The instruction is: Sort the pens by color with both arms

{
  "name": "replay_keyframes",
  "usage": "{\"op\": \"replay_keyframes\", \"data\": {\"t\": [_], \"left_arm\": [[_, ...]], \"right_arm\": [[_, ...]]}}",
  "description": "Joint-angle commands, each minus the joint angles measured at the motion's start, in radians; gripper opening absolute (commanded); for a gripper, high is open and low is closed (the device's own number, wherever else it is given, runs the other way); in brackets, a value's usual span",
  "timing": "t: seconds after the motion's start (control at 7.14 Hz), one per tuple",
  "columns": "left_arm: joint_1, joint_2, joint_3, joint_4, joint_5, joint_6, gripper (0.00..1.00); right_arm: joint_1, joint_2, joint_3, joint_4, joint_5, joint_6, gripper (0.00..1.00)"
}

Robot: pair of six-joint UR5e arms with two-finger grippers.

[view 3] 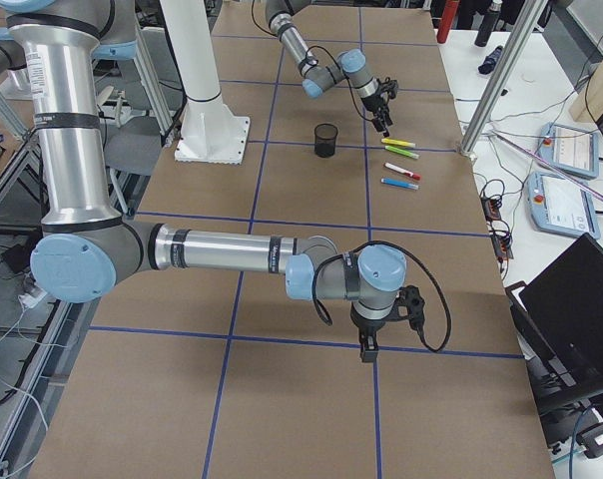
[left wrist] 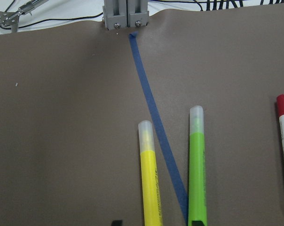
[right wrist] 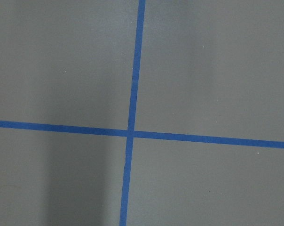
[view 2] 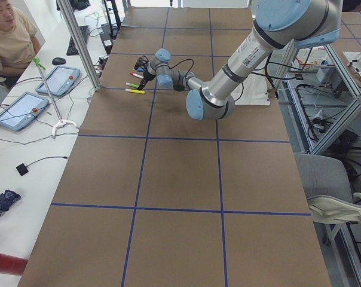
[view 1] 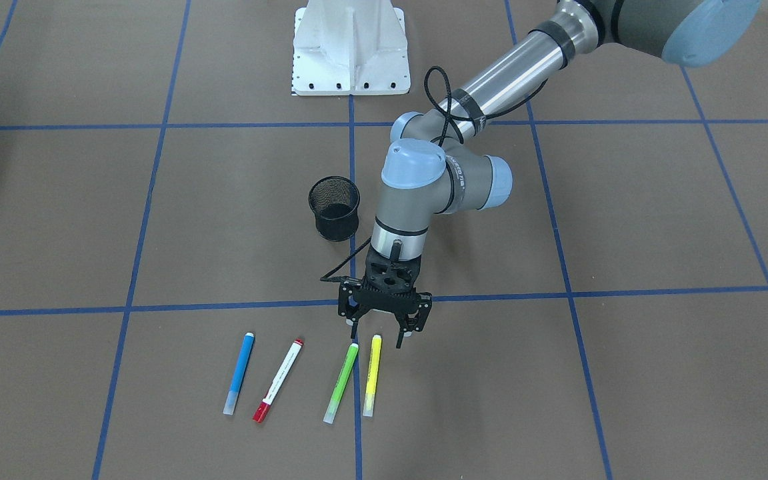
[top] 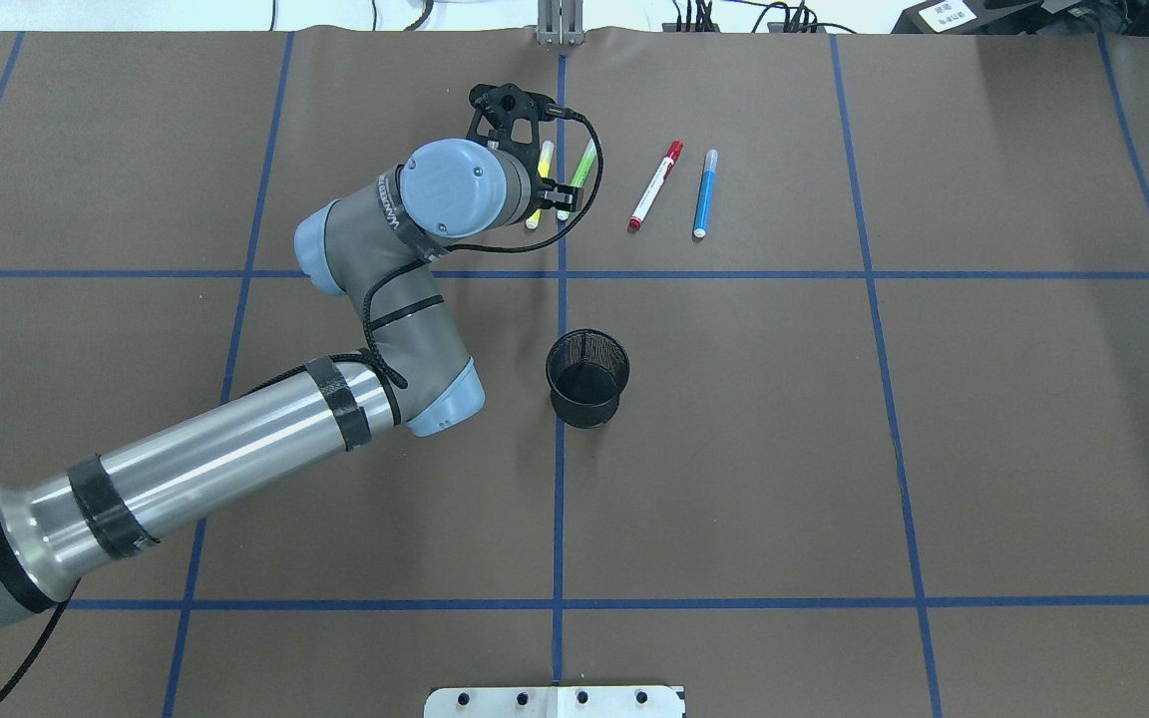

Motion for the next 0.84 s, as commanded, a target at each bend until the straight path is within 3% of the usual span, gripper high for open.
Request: {"op": "replay_keyframes", "data": {"t": [0.0, 0.28, 0.42, 0.7], "left_arm": [[-0.085, 0.027, -0.127, 0.235, -0.172, 0.042, 1.00], [-0.197, 0.109, -0.365, 0.630, -0.273, 0.292, 1.00], [-0.263, 0.161, -0.466, 0.738, -0.314, 0.417, 1.00], [-0.445, 0.293, -0.543, 0.782, -0.475, 0.654, 1.00]], "right_arm": [[0.010, -0.025, 0.000, 0.000, -0.010, 0.003, 1.00], [0.011, -0.036, 0.002, 0.009, -0.012, 0.002, 1.00], [0.011, -0.041, 0.003, 0.011, -0.007, 0.002, 1.00], [0.011, -0.044, 0.009, 0.012, -0.007, 0.000, 1.00]]}}
